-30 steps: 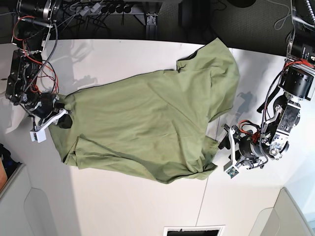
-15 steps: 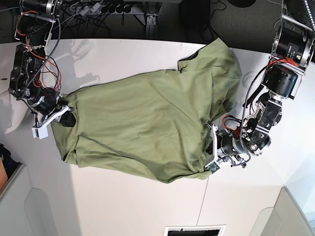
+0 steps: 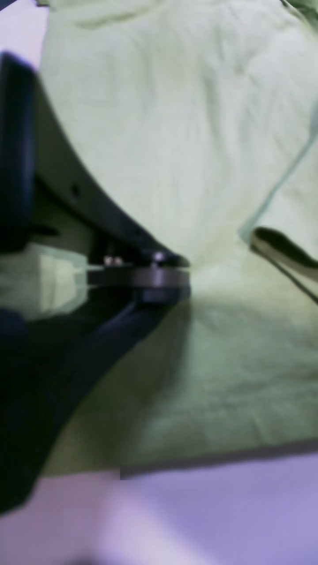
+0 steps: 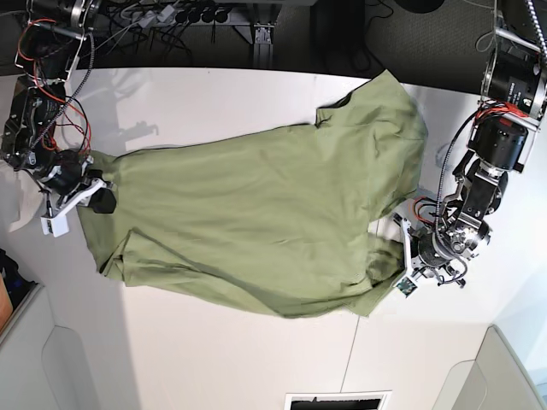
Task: Layout the t-shirt on the table in an organized manner, then fold the t-shirt properly
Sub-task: 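Grasp the shirt hem with the left gripper and pull it outward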
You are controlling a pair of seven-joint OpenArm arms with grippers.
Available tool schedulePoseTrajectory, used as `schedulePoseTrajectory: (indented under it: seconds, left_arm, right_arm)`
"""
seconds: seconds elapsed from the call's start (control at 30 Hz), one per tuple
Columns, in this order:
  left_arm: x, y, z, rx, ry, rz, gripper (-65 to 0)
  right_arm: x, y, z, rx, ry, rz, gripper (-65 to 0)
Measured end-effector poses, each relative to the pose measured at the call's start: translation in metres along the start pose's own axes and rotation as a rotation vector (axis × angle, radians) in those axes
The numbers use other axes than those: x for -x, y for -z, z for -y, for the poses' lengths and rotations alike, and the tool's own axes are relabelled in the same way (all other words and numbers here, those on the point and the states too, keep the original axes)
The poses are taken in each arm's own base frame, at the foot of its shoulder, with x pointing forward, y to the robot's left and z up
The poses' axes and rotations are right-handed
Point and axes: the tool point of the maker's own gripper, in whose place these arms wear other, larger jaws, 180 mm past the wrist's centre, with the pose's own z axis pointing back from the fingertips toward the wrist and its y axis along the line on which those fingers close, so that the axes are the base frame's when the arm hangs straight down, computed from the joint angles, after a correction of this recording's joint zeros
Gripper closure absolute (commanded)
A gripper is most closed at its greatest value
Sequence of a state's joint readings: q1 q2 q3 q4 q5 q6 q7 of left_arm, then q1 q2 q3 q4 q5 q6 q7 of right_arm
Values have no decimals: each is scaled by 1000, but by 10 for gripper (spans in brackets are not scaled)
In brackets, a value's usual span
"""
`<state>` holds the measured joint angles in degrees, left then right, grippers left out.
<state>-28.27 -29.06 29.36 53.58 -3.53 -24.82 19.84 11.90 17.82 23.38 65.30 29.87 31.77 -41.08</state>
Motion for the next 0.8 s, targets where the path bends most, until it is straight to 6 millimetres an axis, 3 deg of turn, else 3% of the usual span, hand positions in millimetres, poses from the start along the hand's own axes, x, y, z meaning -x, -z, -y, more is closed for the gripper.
schedulePoseTrajectory:
  seconds: [0.17,0.3,0.4,0.6,0.8]
  left_arm:
    - [1,-2,-10,-33,63,14,0]
    - [4,-6,-25,-59,100,-4,0]
    - [-14,-11,-40,-52,117,19,0]
    - [-74,-26,-75,-75,47,152,0]
    - [-77,-34,-86,-32,-101,82,0]
  right_arm:
    - [2,-14,18,24,22,1,0]
    - [5,-16,20,23,33,5,0]
    - [4,-16,16,-3,58,17,0]
    - [6,-16,12,-19,72,9,0]
    - [3,-15,7,-45,92,20,0]
